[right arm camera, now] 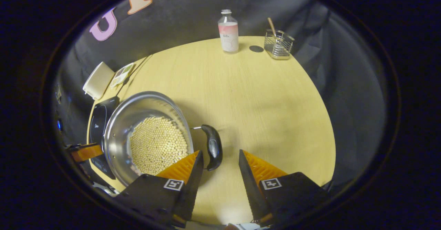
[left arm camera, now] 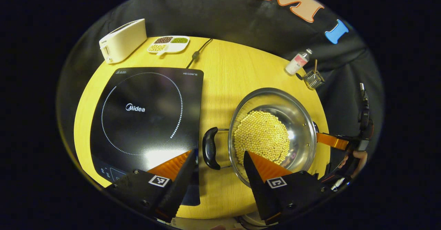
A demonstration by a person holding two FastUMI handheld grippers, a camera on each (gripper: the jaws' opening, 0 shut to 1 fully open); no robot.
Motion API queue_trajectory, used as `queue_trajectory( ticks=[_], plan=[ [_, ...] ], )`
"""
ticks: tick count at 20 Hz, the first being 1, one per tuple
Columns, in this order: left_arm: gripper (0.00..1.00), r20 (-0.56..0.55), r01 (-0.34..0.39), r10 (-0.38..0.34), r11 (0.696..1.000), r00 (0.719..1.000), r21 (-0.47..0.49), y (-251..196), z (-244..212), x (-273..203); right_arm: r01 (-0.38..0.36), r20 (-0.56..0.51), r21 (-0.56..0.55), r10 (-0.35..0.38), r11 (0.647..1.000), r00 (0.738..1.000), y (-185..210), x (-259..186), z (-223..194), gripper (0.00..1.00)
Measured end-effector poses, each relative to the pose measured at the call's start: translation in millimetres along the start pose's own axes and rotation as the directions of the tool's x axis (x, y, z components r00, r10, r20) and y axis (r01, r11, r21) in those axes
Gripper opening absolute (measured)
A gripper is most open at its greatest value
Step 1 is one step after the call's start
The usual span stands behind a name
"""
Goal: First push the handle of the pot to place it horizontally, then grasp the pot with both hands and set it on the induction cooktop.
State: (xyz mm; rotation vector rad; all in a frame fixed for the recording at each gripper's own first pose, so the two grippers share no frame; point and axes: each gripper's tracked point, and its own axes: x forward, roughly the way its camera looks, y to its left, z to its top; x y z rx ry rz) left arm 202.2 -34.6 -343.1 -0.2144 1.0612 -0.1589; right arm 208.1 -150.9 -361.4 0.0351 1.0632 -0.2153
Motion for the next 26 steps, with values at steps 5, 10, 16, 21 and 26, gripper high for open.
queue_trajectory(
  ticks=[5,10,16,21,26],
  plan=[
    [0.87,-0.051,-0.017,0.017,1.0,0.999,0.001,2.3,-4.9,19.1,-0.029,-0.002,0.033,0.029,0.999,1.0,-0.1,5.9,7.9,0.67],
    [0.87,-0.062,-0.024,0.027,0.998,0.998,0.054,-7.0,-0.9,32.4,-0.112,-0.001,0.073,0.112,0.991,0.994,15.0,3.6,18.6,0.63],
    [0.92,-0.093,-0.045,0.049,0.998,0.994,0.054,-8.9,-1.2,44.0,-0.088,-0.07,-0.053,0.084,0.995,0.994,27.5,25.3,1.0,0.65],
    [0.76,-0.138,-0.036,0.039,0.999,0.99,0.028,-8.8,-10.3,66.7,-0.06,-0.107,-0.05,0.054,0.997,0.993,17.9,37.9,-3.7,0.65],
    [0.65,-0.147,-0.021,0.02,1.0,0.989,-0.004,-8.8,-12.2,77.3,-0.055,-0.121,-0.036,0.05,0.998,0.991,12.1,42.0,-9.6,0.58]
  ],
)
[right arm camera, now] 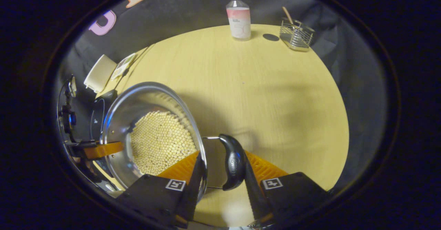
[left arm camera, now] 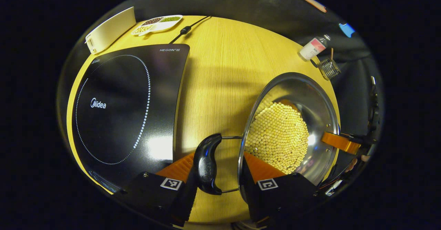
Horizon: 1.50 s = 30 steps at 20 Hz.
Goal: First push the handle of the pot to place it horizontally, then grasp the pot with both hands and set it on the induction cooktop.
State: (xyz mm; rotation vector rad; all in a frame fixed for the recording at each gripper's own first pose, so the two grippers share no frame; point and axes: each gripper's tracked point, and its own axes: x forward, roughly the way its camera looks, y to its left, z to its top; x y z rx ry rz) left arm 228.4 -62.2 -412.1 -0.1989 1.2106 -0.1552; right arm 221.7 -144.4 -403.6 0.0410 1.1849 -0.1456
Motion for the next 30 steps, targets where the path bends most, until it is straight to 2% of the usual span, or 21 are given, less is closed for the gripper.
queue_trajectory(
  ticks=[4,6,8,10,12,14,16,19,20,25,30],
  plan=[
    [0.65,0.008,0.018,-0.018,0.999,1.0,0.04,-5.2,4.1,6.6,-0.018,-0.042,0.023,0.019,1.0,0.999,-0.1,12.5,-11.7,0.59],
    [0.67,0.002,0.016,-0.016,0.999,1.0,0.047,-2.6,5.5,10.7,-0.029,-0.029,0.066,0.031,0.997,0.999,0.6,16.9,-10.8,0.6],
    [0.65,0.003,0.026,-0.026,0.999,1.0,0.037,-3.4,5.6,11.0,-0.045,-0.027,0.08,0.047,0.996,0.999,1.0,15.7,-13.5,0.55],
    [0.62,0.001,0.023,-0.023,0.999,1.0,0.037,-2.6,5.5,11.3,-0.05,-0.02,0.076,0.051,0.996,0.998,-0.9,15.4,-12.0,0.58],
    [0.64,-0.011,0.015,-0.015,0.999,1.0,0.037,-1.9,2.2,9.8,-0.056,-0.018,0.075,0.058,0.996,0.998,-2.1,15.4,-12.1,0.47],
    [0.64,-0.023,0.016,-0.016,1.0,1.0,0.005,-0.4,-4.3,7.8,-0.066,-0.023,0.085,0.068,0.994,0.997,-0.6,14.5,-16.5,0.47],
    [0.63,-0.042,0.012,-0.013,1.0,0.999,-0.018,-1.3,-13.7,-0.1,-0.082,-0.024,0.091,0.084,0.993,0.996,0.3,10.6,-19.9,0.47],
    [0.63,-0.01,-0.003,0.003,1.0,1.0,-0.014,-1.6,-14.9,-16.6,-0.104,0.002,0.07,0.104,0.992,0.995,2.5,2.5,-19.8,0.47],
    [0.63,0.004,-0.012,0.012,1.0,1.0,-0.004,-0.6,-12.9,-22.9,-0.117,0.008,0.07,0.116,0.991,0.993,4.1,-0.9,-18.0,0.53],
    [0.63,0.069,-0.046,0.045,0.999,0.997,0.008,5.1,-6.4,-55.2,-0.176,0.061,0.051,0.173,0.983,0.983,4.0,-4.3,-2.4,0.53],
    [0.63,0.084,-0.07,0.071,0.997,0.994,-0.009,8.2,-19.2,-77.6,-0.221,0.087,0.021,0.219,0.975,0.972,1.4,-6.2,0.4,0.53]
  ],
)
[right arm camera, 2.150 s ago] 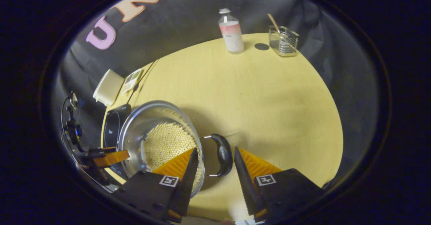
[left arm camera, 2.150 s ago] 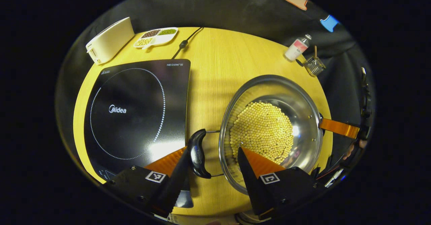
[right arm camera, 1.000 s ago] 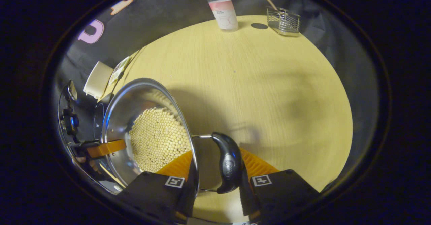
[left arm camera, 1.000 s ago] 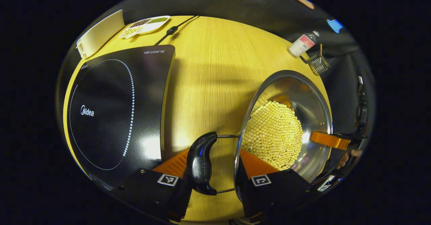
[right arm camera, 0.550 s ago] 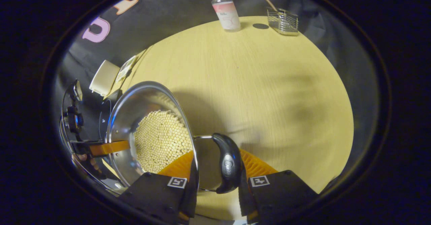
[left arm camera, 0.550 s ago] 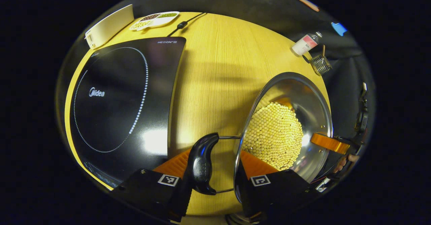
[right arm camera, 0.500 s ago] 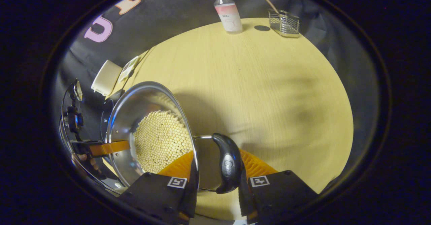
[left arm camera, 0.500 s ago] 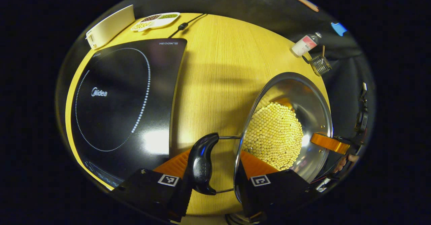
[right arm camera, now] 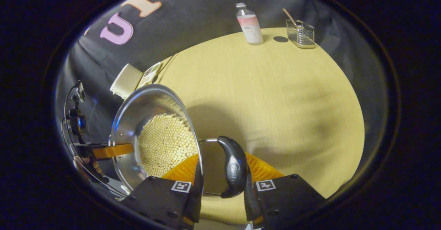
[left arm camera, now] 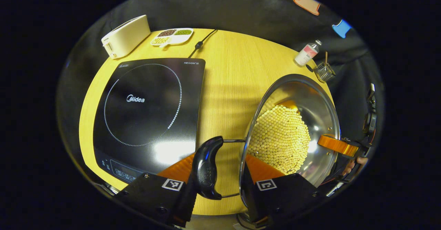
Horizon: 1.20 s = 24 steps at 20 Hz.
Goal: First push the handle of the pot to place it horizontally, then grasp the pot with both hands and set it on the induction cooktop.
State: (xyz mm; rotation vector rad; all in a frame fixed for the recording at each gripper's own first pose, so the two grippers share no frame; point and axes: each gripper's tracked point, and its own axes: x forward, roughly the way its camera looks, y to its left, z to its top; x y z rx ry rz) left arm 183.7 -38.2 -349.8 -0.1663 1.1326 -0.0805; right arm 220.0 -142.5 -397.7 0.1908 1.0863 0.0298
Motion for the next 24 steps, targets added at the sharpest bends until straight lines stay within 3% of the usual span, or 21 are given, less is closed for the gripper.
queue_trajectory(
  ticks=[3,4,6,7,8,9,13,18,24],
  plan=[
    [0.63,0.009,-0.019,0.019,1.0,1.0,-0.002,6.2,-4.0,-12.9,-0.031,-0.001,-0.003,0.031,1.0,1.0,2.9,1.8,2.8,0.47],
    [0.63,0.013,-0.026,0.026,1.0,1.0,0.001,9.4,-3.5,-16.7,-0.037,-0.001,-0.005,0.037,0.999,0.999,3.1,2.6,2.8,0.53],
    [0.63,0.021,-0.037,0.037,0.999,0.999,0.005,17.2,-1.2,-22.7,-0.048,-0.001,-0.002,0.048,0.999,0.999,7.9,5.5,2.1,0.53],
    [0.62,0.025,-0.039,0.038,0.999,0.999,0.009,21.5,0.5,-24.5,-0.051,0.0,0.0,0.051,0.999,0.999,8.7,6.0,2.8,0.46],
    [0.63,0.03,-0.036,0.035,0.999,0.999,0.012,25.0,3.5,-26.1,-0.05,0.002,0.002,0.05,0.999,0.999,7.7,5.3,4.5,0.46],
    [0.62,0.032,-0.031,0.031,0.999,0.999,0.012,28.8,6.6,-26.8,-0.048,0.004,0.005,0.048,0.999,0.999,7.2,5.1,4.0,0.53],
    [0.64,0.047,-0.014,0.013,0.999,0.999,0.033,57.7,19.1,-24.6,-0.033,-0.009,0.028,0.033,0.999,0.999,13.8,6.3,2.8,0.53],
    [0.63,0.013,0.048,-0.048,0.999,0.999,0.022,122.5,28.2,-8.6,0.034,-0.003,0.04,-0.034,0.999,0.999,19.8,-4.9,4.3,0.53],
    [0.62,0.068,0.119,-0.127,0.987,0.99,0.109,190.7,63.6,0.0,0.127,0.029,0.08,-0.13,0.989,0.991,15.9,-19.9,2.4,0.53]
  ],
)
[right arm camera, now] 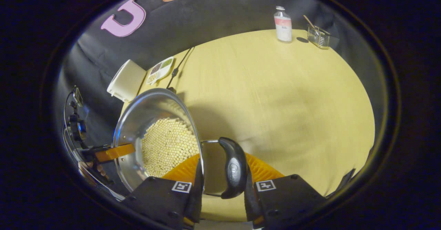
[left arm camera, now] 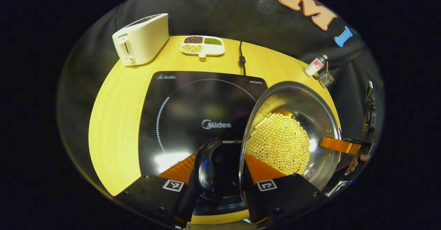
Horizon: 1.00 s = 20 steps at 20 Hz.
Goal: First push the handle of the pot to place it horizontally, then grasp the pot with both hands and set it on the induction cooktop.
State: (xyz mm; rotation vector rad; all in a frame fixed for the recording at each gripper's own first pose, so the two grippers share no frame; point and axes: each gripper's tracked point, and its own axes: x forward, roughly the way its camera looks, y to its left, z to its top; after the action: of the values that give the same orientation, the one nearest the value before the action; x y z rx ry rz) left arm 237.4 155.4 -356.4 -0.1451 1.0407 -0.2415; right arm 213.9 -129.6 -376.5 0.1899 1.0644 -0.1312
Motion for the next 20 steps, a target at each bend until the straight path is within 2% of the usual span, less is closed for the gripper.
queue_trajectory(
  ticks=[2,9,18,19,20],
  plan=[
    [0.61,-0.001,0.016,-0.016,1.0,1.0,0.01,19.5,5.8,-1.3,0.028,-0.001,0.0,-0.028,1.0,1.0,-1.2,-0.5,-5.7,0.46],
    [0.61,0.047,0.051,-0.05,0.999,0.998,-0.013,63.2,28.0,-2.5,0.088,0.007,-0.024,-0.088,0.996,0.996,-5.1,-7.0,0.5,0.46],
    [0.61,0.113,-0.003,-0.006,0.997,0.994,0.08,105.2,54.3,-5.3,0.076,-0.033,-0.004,-0.076,0.997,0.997,-8.2,-10.1,-2.7,0.46],
    [0.61,0.118,-0.011,0.001,0.996,0.993,0.086,108.2,56.4,-5.0,0.072,-0.037,0.0,-0.072,0.997,0.997,-8.3,-10.5,-2.9,0.53],
    [0.62,0.124,-0.019,0.008,0.996,0.992,0.091,110.5,57.4,-5.3,0.069,-0.038,0.004,-0.068,0.998,0.997,-7.7,-10.4,-4.8,0.53]
  ],
)
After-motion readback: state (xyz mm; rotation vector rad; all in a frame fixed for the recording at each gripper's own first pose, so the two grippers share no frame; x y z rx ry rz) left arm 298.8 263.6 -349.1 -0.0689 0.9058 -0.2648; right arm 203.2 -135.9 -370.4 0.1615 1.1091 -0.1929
